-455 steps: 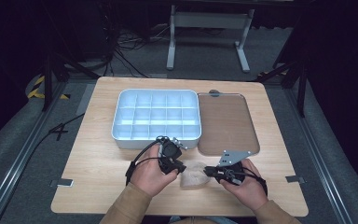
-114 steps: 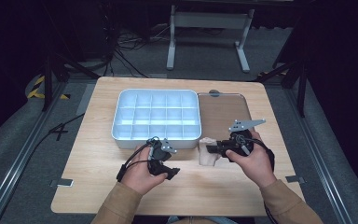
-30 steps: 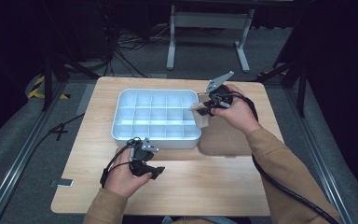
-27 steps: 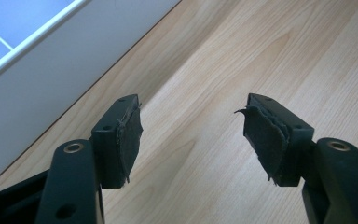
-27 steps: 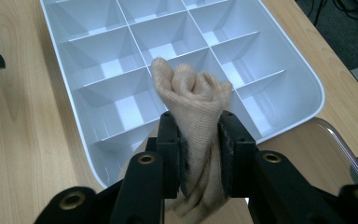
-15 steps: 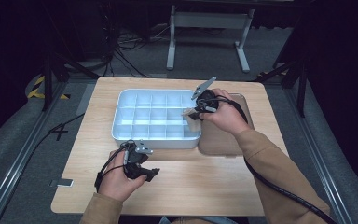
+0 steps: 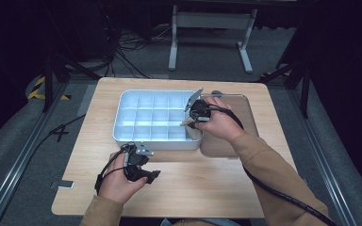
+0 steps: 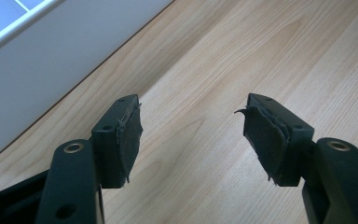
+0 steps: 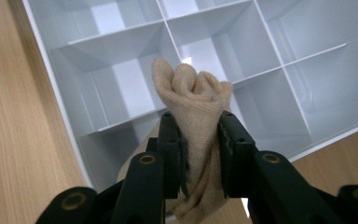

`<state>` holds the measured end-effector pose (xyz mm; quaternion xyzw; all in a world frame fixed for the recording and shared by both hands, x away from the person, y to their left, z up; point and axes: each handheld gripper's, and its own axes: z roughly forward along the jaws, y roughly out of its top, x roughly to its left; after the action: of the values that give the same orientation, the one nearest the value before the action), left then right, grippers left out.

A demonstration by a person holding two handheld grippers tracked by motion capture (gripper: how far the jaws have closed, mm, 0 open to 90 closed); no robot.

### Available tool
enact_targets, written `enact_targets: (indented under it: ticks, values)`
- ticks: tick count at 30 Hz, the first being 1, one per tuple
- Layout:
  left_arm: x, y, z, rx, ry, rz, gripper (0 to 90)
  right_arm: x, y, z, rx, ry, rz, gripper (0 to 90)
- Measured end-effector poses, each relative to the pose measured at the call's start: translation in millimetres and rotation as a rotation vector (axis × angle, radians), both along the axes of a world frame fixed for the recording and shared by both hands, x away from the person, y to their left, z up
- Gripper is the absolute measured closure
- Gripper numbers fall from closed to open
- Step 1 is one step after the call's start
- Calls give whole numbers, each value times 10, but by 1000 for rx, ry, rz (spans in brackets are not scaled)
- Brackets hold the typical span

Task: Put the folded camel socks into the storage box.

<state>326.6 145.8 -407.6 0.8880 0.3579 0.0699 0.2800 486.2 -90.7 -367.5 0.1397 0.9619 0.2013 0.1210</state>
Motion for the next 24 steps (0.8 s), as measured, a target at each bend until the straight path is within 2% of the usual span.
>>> enact_targets:
  ticks: [4, 7, 16, 24]
  values:
    - [10, -7, -2, 6, -3, -3, 370, -14, 13, -44, -26, 13, -10, 741]
    - [13, -11, -1, 9, -1, -6, 370, -28, 32, -92, -46, 44, -24, 744]
    - [21, -18, -9, 9, 9, -10, 370, -31, 105, -238, -124, 68, -14, 746]
    - [20, -25, -17, 11, 10, -9, 370, 5, 143, -345, -156, 101, -33, 746]
